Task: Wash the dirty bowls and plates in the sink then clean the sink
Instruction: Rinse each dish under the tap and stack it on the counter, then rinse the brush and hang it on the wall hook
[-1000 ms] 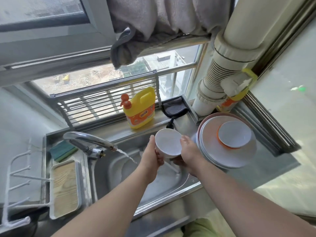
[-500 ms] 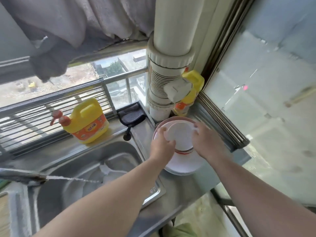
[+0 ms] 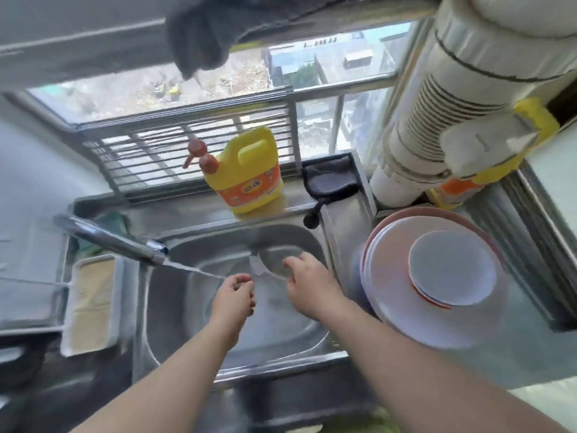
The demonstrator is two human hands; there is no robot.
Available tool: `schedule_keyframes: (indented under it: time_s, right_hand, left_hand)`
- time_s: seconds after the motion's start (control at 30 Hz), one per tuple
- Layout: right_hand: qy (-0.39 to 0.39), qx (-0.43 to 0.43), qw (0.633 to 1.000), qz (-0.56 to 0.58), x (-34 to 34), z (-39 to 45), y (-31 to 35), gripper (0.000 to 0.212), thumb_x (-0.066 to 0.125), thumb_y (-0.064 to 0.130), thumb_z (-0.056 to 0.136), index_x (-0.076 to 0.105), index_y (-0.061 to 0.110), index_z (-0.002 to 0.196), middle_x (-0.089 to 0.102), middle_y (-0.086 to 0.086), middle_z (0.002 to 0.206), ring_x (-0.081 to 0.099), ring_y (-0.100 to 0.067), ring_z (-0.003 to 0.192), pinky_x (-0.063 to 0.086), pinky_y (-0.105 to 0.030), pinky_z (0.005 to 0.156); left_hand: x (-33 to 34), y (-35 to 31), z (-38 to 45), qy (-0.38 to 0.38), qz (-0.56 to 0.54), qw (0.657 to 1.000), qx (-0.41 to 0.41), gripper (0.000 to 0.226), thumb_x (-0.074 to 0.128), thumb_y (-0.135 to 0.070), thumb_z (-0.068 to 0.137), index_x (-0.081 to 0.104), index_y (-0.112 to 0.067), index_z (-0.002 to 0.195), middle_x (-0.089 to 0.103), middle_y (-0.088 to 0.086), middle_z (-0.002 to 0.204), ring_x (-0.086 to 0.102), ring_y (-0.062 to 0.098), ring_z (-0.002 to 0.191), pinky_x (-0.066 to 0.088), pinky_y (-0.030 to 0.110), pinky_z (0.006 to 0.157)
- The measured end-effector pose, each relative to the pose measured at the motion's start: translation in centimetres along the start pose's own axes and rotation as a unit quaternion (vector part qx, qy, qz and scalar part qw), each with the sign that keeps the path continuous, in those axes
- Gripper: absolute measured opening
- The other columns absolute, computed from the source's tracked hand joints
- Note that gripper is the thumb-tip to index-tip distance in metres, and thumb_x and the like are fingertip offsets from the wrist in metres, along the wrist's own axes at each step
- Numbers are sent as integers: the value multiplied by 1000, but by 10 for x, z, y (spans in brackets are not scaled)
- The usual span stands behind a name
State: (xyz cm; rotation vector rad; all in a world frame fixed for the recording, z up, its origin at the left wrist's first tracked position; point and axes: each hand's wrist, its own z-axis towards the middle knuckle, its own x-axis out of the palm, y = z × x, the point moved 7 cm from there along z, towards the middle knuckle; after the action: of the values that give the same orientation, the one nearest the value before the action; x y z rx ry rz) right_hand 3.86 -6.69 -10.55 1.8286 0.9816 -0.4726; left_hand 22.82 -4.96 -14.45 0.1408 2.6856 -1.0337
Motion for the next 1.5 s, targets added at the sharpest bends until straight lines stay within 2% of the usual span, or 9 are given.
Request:
schedule_keyframes:
  time_s: [0.2, 0.4, 0.63, 0.8, 0.93, 1.03, 1.13, 1.23, 1.5]
  right_hand:
    - [148, 183, 972, -3, 114, 51, -69, 43, 58, 32, 100, 53, 14, 139, 53, -17, 141, 59, -33, 124, 49, -34, 99]
    - [122, 208, 969, -54, 144, 72, -96, 31, 41, 16, 103, 47, 18, 134, 61, -13, 136, 63, -32, 120, 52, -37, 98]
    - [145, 175, 973, -34, 111, 89, 11, 36, 42, 25, 101, 61, 14, 128, 64, -13, 132, 63, -37, 118, 48, -38, 88]
    - [211, 144, 966, -27, 91, 87, 90, 23, 53, 21, 96, 72, 7, 95, 71, -13, 86, 61, -29, 65, 47, -32, 61]
    - [225, 168, 959, 47, 68, 67, 122, 51, 47, 45, 104, 70, 1, 110, 64, -14, 78, 49, -24, 58, 40, -32, 55]
    - [225, 165, 960, 24, 56, 46, 136, 64, 39, 57, 105, 72, 3, 107, 69, -10, 75, 49, -22, 54, 42, -28, 54]
    - [209, 171, 961, 65, 54, 38, 144, 52, 46, 50, 105, 74, 6, 101, 74, -9, 78, 59, -22, 62, 51, -29, 62]
    - [185, 187, 957, 125, 52, 44, 149, 37, 51, 34, 106, 68, 10, 84, 67, -9, 76, 49, -14, 45, 42, -19, 49]
    - [250, 377, 821, 349, 73, 67, 147, 37, 34, 22, 112, 55, 6, 86, 59, -3, 63, 39, -4, 31, 28, -11, 29]
  left_hand:
    - [-83, 64, 39, -79, -44, 993, -74, 24, 48, 3, 101, 62, -2, 120, 49, 3, 67, 44, 13, 48, 35, 24, 43]
    - [-77, 58, 55, -53, -87, 992, -77, 18, 54, -6, 104, 65, -15, 115, 65, 12, 93, 62, 24, 74, 53, 34, 65]
    - [-68, 39, 46, -24, -112, 986, -121, 23, 48, -9, 105, 60, -13, 125, 57, 7, 86, 56, 21, 67, 52, 31, 61]
    - [-73, 20, 11, 22, -139, 976, -167, 14, 49, -20, 108, 59, -15, 117, 60, 8, 100, 63, 24, 82, 55, 33, 71]
    - [-76, 1, -14, 80, -182, 964, -176, 14, 54, -25, 108, 63, -15, 106, 63, 11, 114, 64, 30, 103, 53, 40, 93]
    - [-85, -8, -23, 108, -211, 957, -168, 21, 57, -25, 107, 71, -9, 108, 68, 11, 113, 66, 28, 105, 54, 38, 93]
    - [-97, -14, -30, 124, -262, 941, -173, 23, 51, -22, 109, 70, -10, 114, 72, 8, 110, 71, 26, 102, 53, 37, 88]
    - [-108, -16, -29, 118, -310, 926, -179, 24, 51, -21, 109, 63, -11, 127, 71, 10, 122, 71, 27, 105, 54, 40, 87]
    - [-129, -6, -34, 106, -313, 927, -180, 17, 55, -23, 108, 65, -14, 118, 69, 13, 120, 67, 29, 99, 55, 36, 77]
